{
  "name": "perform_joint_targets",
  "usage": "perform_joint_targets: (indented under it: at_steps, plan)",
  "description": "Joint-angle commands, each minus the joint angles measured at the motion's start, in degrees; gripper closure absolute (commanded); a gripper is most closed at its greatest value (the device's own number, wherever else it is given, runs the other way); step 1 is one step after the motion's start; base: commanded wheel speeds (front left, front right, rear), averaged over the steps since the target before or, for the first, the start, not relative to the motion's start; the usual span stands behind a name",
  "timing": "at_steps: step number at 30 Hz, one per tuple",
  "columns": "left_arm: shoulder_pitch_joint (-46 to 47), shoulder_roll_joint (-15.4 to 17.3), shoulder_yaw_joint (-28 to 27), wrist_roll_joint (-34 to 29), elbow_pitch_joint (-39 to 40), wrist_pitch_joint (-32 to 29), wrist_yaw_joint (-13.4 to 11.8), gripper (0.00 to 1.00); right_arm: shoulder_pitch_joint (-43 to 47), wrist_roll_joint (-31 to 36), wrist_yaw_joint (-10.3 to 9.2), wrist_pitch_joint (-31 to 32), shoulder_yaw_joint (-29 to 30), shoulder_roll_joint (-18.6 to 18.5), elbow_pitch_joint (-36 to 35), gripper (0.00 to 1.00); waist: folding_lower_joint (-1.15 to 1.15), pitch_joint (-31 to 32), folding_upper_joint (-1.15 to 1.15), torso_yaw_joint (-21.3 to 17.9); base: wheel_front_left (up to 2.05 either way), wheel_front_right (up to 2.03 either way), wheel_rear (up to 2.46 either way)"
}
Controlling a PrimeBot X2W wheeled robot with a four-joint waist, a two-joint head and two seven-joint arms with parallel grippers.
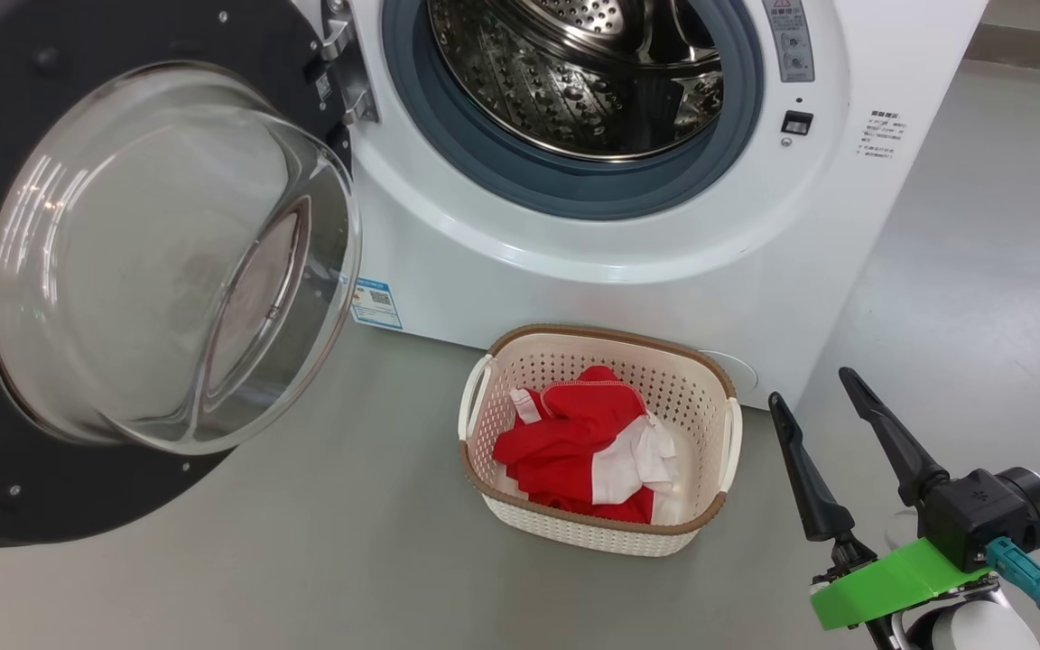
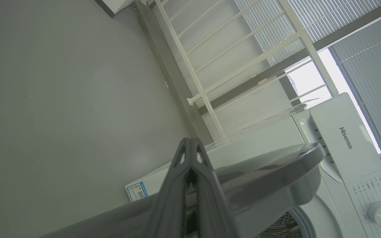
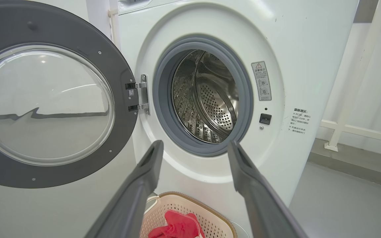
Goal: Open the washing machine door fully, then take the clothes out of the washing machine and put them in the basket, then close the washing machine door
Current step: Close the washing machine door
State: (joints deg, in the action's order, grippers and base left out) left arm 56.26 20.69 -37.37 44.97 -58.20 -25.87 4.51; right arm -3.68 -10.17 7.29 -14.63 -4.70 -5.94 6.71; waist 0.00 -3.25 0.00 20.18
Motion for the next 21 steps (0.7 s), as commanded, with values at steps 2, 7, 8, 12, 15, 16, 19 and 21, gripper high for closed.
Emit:
perform_joint_targets:
  at_steps: [2, 7, 8, 12, 15, 16, 19, 21]
  plan:
    - [-1.79, 1.85, 0.12, 0.64, 1.79, -1.41, 0.94, 1.0, -0.57, -0.11, 0.2, -0.37, -1.41, -0.15, -1.44, 0.0, 0.0, -0.11, 0.0, 0.32, 0.0, 0.0, 0.0]
    - [-3.72, 0.6, 0.93, 1.08, 3.59, -3.38, 1.57, 1.0, -0.59, -0.25, 0.2, -0.37, -1.4, 0.07, -1.24, 0.0, 0.0, -0.03, 0.0, 0.95, 0.0, 0.0, 0.0]
    - [-4.01, 0.21, 0.92, 1.42, 4.09, -3.91, 1.67, 1.0, -0.57, -0.27, 0.2, -0.37, -1.41, 0.12, -1.19, 0.0, 0.0, 0.04, 0.0, 1.09, 0.0, 0.0, 0.0]
    - [-4.92, -1.01, 0.79, 2.82, 5.93, -5.83, 2.02, 1.0, -0.43, -0.23, 0.2, -0.37, -1.43, 0.47, -1.13, 0.0, 0.0, 0.35, 0.0, 1.45, 0.0, 0.0, 0.0]
    - [-6.04, -2.4, 0.82, 4.17, 8.4, -8.04, 2.26, 1.0, -0.3, -0.38, 0.2, -0.37, -1.43, 0.68, -1.06, 0.0, 0.0, 0.57, 0.0, 1.8, 0.0, 0.0, 0.0]
    - [-6.44, -2.84, 0.8, 4.67, 9.3, -8.85, 2.32, 1.0, -0.27, -0.41, 0.2, -0.37, -1.41, 0.73, -1.04, 0.0, 0.0, 0.61, 0.0, 1.9, 0.0, 0.0, 0.0]
    - [-7.7, -4.34, 0.7, 6.38, 12.44, -11.35, 2.48, 1.0, -0.22, -0.45, 0.2, -0.37, -1.39, 0.85, -0.95, 0.0, 0.0, 0.72, 0.0, 2.1, 0.0, 0.0, 0.0]
    - [-8.86, -5.1, 0.88, 6.8, 14.71, -12.56, 2.52, 1.0, -0.21, -0.49, 0.2, -0.37, -1.36, 0.91, -0.95, 0.0, 0.0, 0.76, 0.0, 2.19, 0.0, 0.0, 0.0]
